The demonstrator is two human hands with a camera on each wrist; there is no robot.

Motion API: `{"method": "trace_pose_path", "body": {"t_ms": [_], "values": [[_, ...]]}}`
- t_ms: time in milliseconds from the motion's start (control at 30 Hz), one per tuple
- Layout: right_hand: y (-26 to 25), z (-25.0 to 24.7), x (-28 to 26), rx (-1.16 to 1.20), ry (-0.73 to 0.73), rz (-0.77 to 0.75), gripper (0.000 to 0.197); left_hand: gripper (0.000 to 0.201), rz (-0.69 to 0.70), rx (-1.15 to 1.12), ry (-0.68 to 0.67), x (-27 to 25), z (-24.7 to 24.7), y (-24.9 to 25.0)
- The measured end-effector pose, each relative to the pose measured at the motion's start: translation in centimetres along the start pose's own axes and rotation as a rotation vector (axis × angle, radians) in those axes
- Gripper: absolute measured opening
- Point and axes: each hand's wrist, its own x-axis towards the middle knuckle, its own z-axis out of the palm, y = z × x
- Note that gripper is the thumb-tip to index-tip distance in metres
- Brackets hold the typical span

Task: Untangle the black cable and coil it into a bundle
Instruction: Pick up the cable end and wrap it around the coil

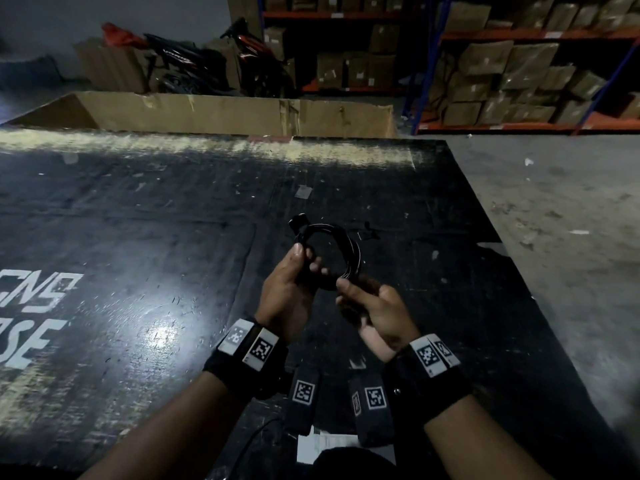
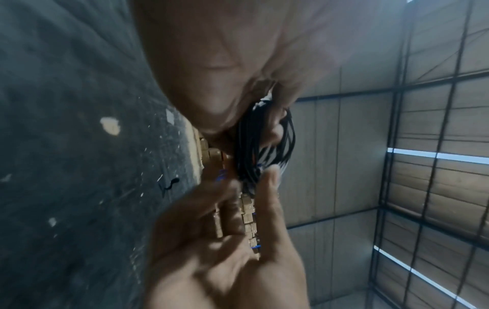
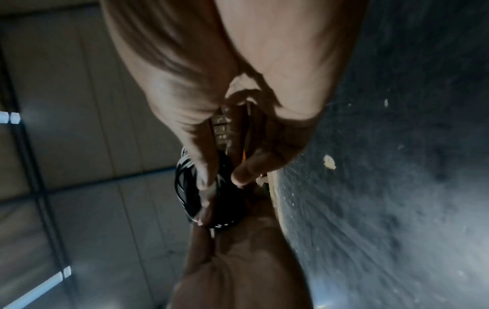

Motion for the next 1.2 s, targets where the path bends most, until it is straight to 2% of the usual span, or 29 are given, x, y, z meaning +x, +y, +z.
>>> {"method": "trace_pose_path", "body": {"t_ms": [67, 133, 233, 300, 400, 500, 633, 733, 833, 900, 1000, 1133, 1200], "values": [[-0.6, -0.1, 0.3, 0.124, 0.065, -0.025, 0.011, 0.023, 0.020, 0.071, 0.031, 0.0, -0.2, -0.9], [-1.4, -0.2, 0.4, 0.097, 0.103, -0.086, 0.004, 0.024, 0.017, 0.190, 0.007, -0.5, -0.5, -1.6], [-2.9, -0.8, 0.4, -0.087, 0.102, -0.192, 0.008, 0.031, -0.058, 0.290, -0.009, -1.3, -1.5, -2.3], [-3.8, -1.6, 0.7, -0.252, 0.092, -0.248, 0.010, 0.041, -0.084, 0.292, 0.046, -1.2, -2.4, -2.1], [-4.7, -2.9, 1.4, -0.532, 0.058, -0.308, 0.012, 0.042, 0.007, 0.417, 0.117, -0.3, -3.1, -0.7], [-5.4, -3.4, 1.8, -0.694, -0.024, -0.291, 0.015, 0.041, 0.117, 0.588, -0.047, 0.6, -2.6, 0.9], [-6.0, -3.3, 2.6, -0.815, -0.124, -0.256, 0.018, 0.038, 0.107, 0.750, -0.264, 1.8, -1.6, 1.1], [-5.8, -3.3, 3.4, -0.842, -0.132, -0.251, 0.018, 0.033, 0.027, 0.736, -0.287, 2.3, -1.5, -0.2], [-5.2, -3.3, 3.9, -0.817, -0.142, -0.208, 0.018, 0.029, 0.020, 0.715, -0.202, 3.0, -2.2, -1.7], [-4.8, -3.6, 5.0, -0.820, -0.093, -0.209, 0.021, 0.028, 0.038, 0.674, -0.116, 3.5, -2.8, -2.4], [-4.6, -5.1, 8.8, -0.814, 0.063, -0.176, 0.021, 0.027, 0.048, 0.604, -0.028, 4.2, -3.5, -2.7], [-5.0, -8.2, 16.7, -1.085, 0.317, -0.123, 0.022, 0.029, 0.046, 0.556, 0.030, 5.2, -4.7, -2.7], [-5.4, -8.8, 20.2, -1.260, 0.367, -0.097, 0.029, 0.031, 0.034, 0.509, 0.067, 5.8, -5.4, -2.8]]}}
